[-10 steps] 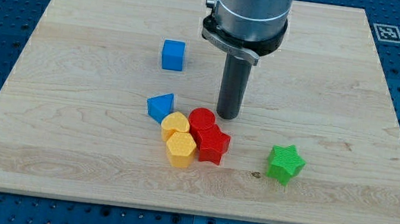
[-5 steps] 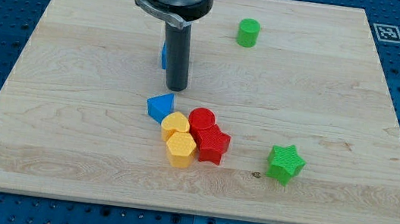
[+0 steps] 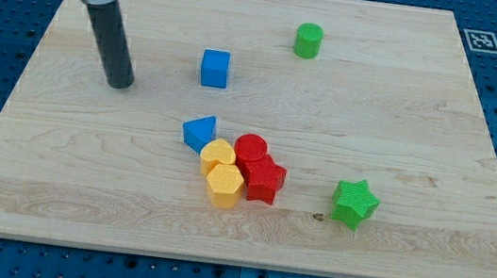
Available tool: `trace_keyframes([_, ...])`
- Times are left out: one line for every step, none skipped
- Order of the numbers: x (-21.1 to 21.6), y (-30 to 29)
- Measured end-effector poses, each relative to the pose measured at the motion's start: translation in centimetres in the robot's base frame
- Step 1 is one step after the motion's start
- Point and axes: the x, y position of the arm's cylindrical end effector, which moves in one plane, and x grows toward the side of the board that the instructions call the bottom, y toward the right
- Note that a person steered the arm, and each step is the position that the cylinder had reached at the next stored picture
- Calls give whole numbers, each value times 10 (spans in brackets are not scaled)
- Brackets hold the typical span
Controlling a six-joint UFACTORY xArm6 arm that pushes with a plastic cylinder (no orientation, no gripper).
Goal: Place the blue triangle into the blue cube
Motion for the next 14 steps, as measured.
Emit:
trace_keyframes([15,-4])
trace_keyframes([39,-4])
trace_keyframes([70,-4])
trace_keyframes([91,2])
trace_keyframes([94,24])
trace_keyframes([94,48])
trace_keyframes([94,71])
trace_keyframes([103,78])
trace_keyframes([113,82])
trace_keyframes([114,92])
trace_keyframes([114,107])
trace_keyframes([114,126])
trace_keyframes([111,137])
trace_keyframes([104,143])
